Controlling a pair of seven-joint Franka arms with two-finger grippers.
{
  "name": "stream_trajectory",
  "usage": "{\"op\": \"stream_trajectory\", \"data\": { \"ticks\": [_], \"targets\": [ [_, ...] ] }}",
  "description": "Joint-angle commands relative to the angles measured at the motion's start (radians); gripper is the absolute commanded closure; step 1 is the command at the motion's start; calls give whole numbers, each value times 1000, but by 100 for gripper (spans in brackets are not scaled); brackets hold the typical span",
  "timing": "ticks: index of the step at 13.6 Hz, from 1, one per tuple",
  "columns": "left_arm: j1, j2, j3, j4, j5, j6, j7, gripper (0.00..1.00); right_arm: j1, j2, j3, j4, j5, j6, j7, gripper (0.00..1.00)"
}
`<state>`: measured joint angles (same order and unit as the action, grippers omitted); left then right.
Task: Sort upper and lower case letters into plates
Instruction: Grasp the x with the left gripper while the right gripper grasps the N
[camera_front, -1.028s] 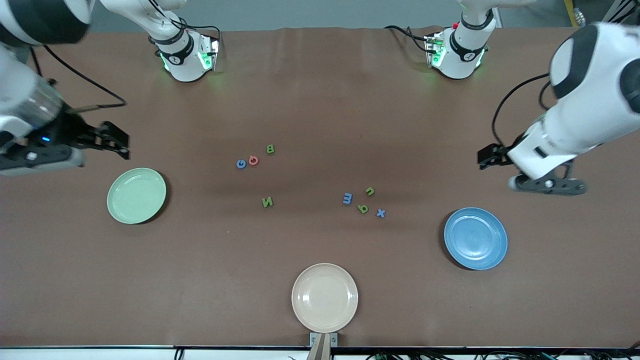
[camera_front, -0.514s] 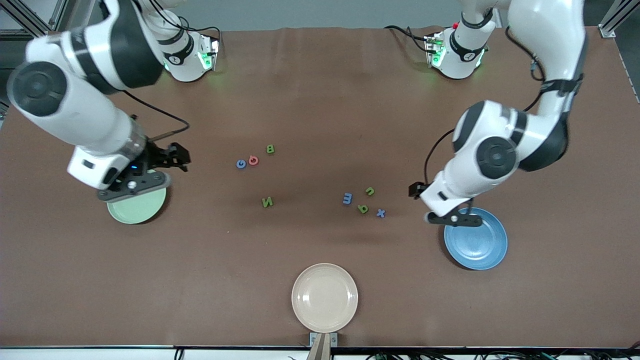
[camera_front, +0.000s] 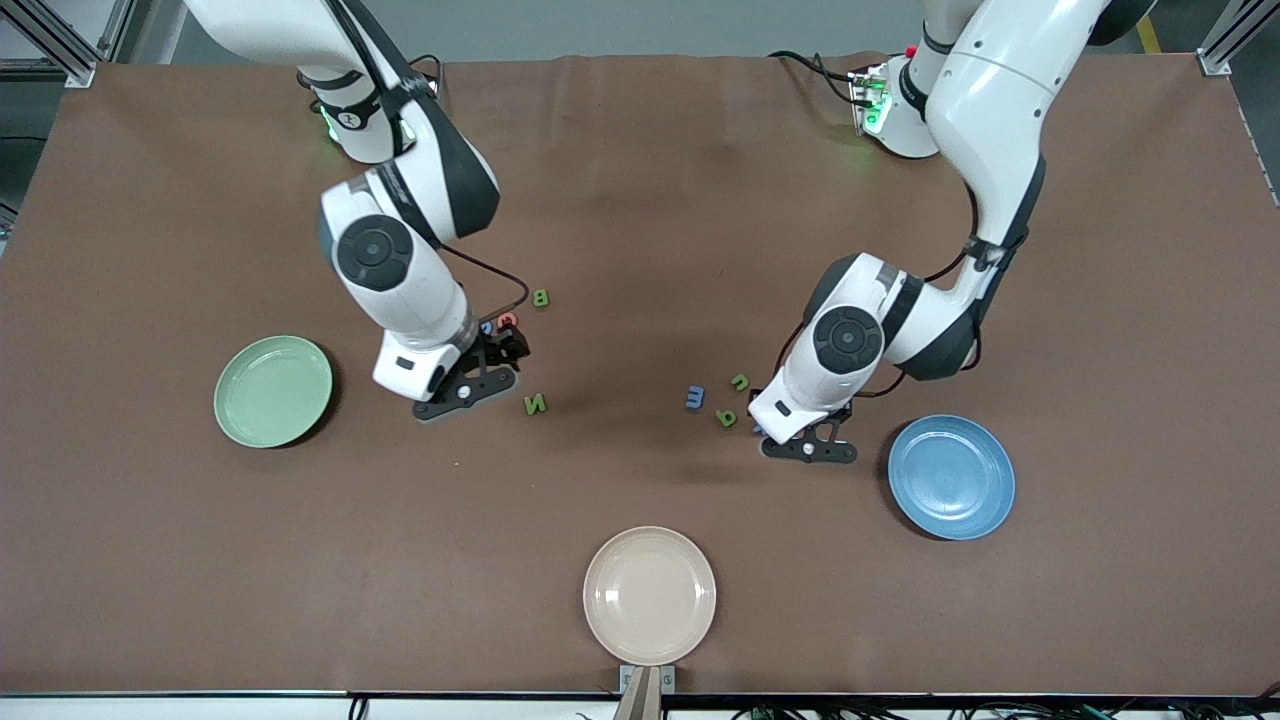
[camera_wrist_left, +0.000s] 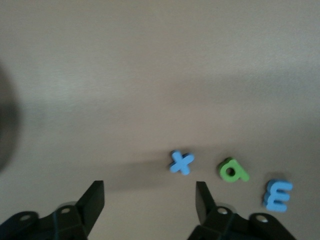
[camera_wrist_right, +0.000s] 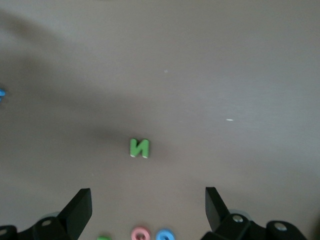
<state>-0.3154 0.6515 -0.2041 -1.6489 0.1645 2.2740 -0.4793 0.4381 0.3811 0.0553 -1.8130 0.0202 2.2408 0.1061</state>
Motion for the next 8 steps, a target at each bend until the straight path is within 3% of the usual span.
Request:
{"op": "stream_trajectory", "data": {
  "ticks": [1, 8],
  "targets": [
    [-16, 43, 5, 14, 26, 47, -30, 23, 33, 36, -6, -68, 33, 88, 3, 0],
    [-17, 117, 5, 40, 41, 85, -30, 36, 91, 212, -8, -54, 32, 238, 4, 0]
  ]
}}
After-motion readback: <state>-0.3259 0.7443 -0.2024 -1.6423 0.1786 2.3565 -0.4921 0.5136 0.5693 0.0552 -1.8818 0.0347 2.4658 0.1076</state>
